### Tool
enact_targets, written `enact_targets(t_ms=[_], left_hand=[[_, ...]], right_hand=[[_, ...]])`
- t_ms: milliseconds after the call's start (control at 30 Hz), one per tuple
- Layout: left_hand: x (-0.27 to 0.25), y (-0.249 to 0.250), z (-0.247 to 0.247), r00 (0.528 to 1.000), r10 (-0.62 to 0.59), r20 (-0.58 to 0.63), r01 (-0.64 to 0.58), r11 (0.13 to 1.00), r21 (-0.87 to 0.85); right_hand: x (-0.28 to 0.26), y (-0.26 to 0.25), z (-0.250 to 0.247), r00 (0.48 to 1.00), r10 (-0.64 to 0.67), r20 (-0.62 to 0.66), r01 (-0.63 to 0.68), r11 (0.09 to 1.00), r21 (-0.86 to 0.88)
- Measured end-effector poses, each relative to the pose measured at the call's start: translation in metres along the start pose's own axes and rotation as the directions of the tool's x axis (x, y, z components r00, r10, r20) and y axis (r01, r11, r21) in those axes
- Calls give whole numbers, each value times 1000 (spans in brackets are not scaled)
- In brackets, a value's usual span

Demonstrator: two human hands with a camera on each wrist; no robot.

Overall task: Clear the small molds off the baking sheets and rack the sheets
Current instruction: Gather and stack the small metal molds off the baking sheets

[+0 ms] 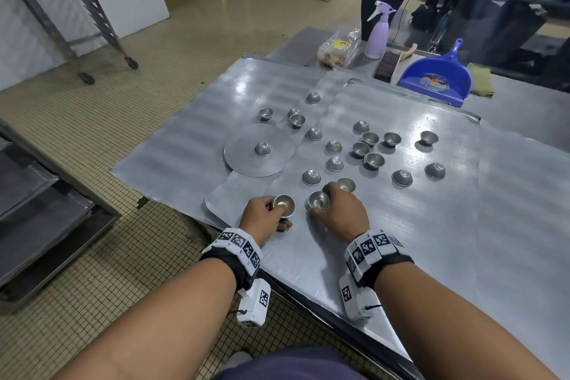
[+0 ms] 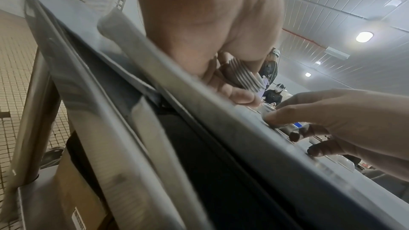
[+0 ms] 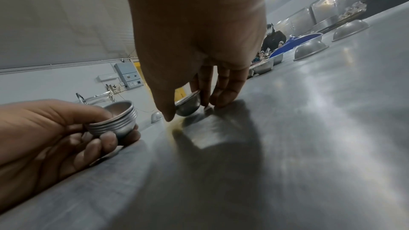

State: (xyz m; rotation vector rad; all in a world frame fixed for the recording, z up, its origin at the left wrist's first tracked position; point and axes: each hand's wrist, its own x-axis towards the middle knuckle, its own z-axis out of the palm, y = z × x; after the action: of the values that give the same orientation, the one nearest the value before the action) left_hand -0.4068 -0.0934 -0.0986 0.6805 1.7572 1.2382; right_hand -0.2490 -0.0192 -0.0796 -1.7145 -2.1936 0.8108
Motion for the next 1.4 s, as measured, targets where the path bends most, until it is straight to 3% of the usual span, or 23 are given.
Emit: enact_targets(t_ms=[100, 300, 467, 667, 833, 967, 1100, 1233, 1400], left_hand=[[0, 0, 0, 1000, 4, -1, -4, 1000, -2], [-1, 4, -1, 1000, 13, 3, -13, 1000, -2], [2, 14, 4, 1000, 9, -26, -9, 1000, -13], [3, 24, 12, 999, 24, -38, -25, 1000, -5], [-3, 36, 13, 997, -71, 15, 73, 966, -248], [-12, 42, 18, 995, -50, 84, 76, 938, -337], [-12, 40, 18, 998, -6, 66, 23, 967, -255], [-2, 27, 15, 1000, -18, 6, 19, 994, -111], [0, 15, 17, 999, -32, 27, 33, 999, -43]], right_hand=[[3, 5, -3, 997, -14, 78, 14, 1000, -5], [-3, 7, -2, 995, -95, 37, 96, 995, -22], [-4, 8, -6, 987, -147, 68, 145, 989, 38], [-9, -4, -11, 967, -254, -1, 251, 956, 150], [-12, -17, -15, 950, -312, -27, 313, 940, 137], [-16, -23, -14, 948, -317, -4, 316, 943, 101], [-14, -19, -12, 942, -332, 44, 328, 941, 83], [-8, 0, -12, 966, -253, 58, 248, 965, 82], [12, 29, -19, 988, -141, -57, 141, 990, 6]])
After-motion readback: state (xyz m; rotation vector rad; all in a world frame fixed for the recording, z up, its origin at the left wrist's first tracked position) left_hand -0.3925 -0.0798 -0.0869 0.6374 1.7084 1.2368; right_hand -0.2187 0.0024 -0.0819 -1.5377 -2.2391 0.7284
